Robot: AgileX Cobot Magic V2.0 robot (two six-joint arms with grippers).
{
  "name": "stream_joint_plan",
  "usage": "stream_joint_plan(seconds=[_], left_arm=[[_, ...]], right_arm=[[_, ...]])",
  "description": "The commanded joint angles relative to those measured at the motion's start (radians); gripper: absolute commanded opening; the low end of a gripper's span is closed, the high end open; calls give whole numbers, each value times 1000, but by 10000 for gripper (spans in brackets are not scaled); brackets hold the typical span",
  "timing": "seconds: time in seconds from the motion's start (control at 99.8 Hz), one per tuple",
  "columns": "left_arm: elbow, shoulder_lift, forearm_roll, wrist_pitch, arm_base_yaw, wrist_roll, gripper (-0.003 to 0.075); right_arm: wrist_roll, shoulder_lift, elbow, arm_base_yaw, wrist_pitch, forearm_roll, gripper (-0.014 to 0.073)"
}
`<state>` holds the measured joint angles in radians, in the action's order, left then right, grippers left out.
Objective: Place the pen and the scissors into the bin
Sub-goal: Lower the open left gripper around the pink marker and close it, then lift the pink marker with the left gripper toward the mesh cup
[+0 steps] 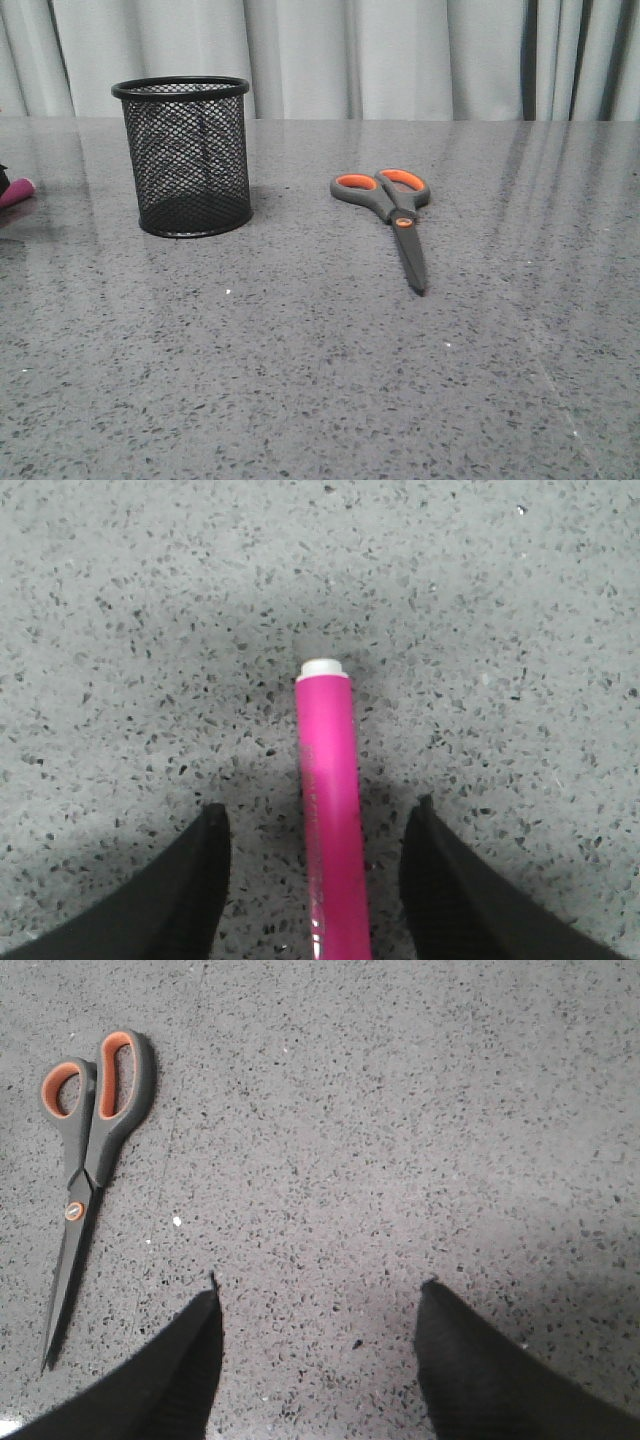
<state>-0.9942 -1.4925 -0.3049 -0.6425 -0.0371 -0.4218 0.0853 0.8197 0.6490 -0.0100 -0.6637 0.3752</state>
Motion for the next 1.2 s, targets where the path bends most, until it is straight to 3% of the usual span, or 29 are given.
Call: stream_joint_plan(seconds=[0.0,0.501,0.591,0.792,1.043,1.193], left_arm=[[-33,27,-13,30,-2,0,353],[-35,-15,-35,-20,-2,0,349],[-35,-16,-35,-22,-2,0,279],[-44,-16,-36,-63,-2,-5,-21],[-95,30,-144,-115,-2,-117,-22],[-102,120,-333,-106,-2,-256,-22]], right_arm=[[8,-1,34,-7,51,14,381],[8,-1,34,-7,43,14,381],[8,-1,34,-7,43,14,381],[8,-1,34,-7,43,14,381],[8,-1,34,-7,41,14,381],[8,-1,34,-7,37,14,381]])
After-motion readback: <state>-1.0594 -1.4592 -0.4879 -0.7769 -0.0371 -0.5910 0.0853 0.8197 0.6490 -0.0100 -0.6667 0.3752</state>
